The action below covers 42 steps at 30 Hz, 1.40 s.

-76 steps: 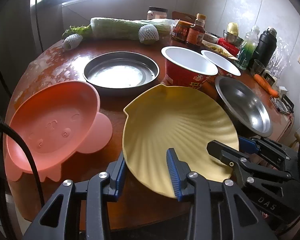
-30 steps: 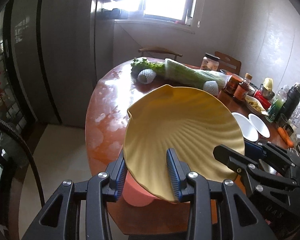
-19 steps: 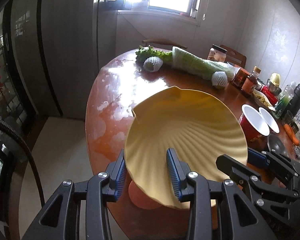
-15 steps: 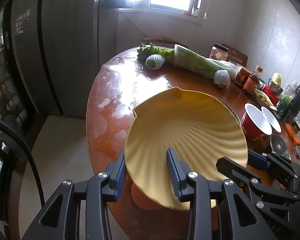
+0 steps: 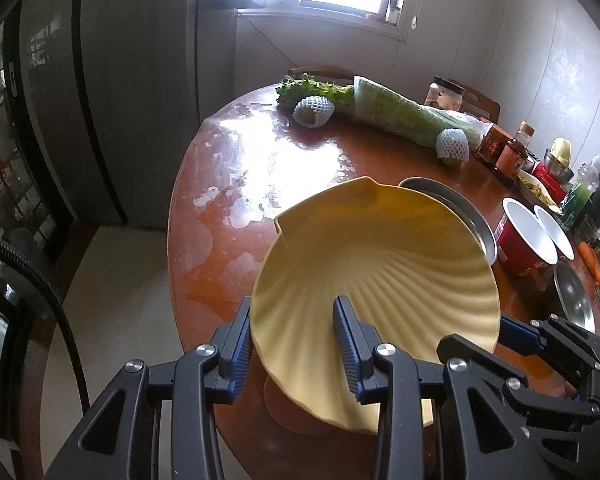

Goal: Organize plates and bowls
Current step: 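Lift the yellow plate with the left gripper and carry it over the pink bowl, then lower the yellow plate into the pink bowl and open the left gripper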

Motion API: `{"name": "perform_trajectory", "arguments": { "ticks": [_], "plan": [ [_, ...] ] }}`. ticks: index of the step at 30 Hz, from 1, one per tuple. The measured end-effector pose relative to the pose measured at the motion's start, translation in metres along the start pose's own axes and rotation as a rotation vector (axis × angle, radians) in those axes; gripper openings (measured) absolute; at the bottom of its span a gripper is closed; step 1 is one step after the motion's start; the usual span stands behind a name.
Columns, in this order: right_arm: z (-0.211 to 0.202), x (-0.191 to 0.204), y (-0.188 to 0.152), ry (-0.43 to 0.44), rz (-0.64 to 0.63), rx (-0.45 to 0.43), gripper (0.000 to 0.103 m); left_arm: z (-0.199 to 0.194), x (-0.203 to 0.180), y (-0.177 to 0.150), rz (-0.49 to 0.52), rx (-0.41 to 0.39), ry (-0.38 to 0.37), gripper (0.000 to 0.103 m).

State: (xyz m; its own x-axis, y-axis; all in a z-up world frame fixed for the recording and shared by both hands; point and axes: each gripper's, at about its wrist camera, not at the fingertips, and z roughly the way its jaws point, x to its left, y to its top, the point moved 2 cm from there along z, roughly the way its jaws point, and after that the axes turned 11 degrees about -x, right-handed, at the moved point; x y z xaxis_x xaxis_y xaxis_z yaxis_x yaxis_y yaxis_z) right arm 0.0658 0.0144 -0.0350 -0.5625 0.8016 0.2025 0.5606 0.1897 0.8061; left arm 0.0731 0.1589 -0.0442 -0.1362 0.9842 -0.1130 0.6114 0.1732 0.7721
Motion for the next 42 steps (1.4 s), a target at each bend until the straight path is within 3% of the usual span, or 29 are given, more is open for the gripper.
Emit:
{"name": "perform_trajectory", "arguments": {
  "ticks": [17,42],
  "plan": [
    [-0.005,0.007,-0.003,0.031,-0.022,0.021,0.044,0.006,0.003,0.000,-0.001,0.003,0.026,0.039],
    [-0.020,0.007,-0.009,-0.015,-0.101,0.044,0.053,0.011,0.004,-0.002,-0.015,0.017,0.011,0.039]
  ]
}}
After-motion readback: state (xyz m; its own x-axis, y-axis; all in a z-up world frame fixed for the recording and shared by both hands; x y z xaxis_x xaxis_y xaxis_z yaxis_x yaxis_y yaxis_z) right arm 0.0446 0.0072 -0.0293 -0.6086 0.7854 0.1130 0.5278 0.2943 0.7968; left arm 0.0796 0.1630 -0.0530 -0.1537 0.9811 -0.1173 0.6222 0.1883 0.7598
